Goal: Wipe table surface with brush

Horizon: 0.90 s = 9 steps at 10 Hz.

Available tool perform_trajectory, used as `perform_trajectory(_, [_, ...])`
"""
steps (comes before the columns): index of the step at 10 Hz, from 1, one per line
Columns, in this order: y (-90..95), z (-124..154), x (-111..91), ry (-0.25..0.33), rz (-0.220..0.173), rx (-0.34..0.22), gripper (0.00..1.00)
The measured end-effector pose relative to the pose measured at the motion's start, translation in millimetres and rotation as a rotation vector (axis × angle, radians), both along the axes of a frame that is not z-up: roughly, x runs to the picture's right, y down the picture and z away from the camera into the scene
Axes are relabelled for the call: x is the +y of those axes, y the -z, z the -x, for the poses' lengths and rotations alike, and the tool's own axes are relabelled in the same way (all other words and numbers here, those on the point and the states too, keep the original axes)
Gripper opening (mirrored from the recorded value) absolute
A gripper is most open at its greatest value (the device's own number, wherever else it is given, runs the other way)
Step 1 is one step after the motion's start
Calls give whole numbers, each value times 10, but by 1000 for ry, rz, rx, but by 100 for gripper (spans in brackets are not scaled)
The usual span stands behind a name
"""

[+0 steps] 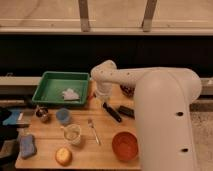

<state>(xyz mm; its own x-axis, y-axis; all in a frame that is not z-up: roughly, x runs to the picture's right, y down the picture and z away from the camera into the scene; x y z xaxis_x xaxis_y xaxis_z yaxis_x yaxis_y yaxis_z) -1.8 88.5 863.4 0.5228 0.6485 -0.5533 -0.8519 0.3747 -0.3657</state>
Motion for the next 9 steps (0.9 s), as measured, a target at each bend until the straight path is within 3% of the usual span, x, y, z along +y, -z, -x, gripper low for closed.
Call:
perform_trajectory(2, [148, 214, 96, 22, -1, -43, 6])
perform_trajectory(4, [315, 208, 269, 41, 16, -46, 6])
perform_trajectory(7, [520, -231, 487, 33, 47, 24, 6])
perform_trajectory(9, [528, -560, 536, 20, 44, 80, 6])
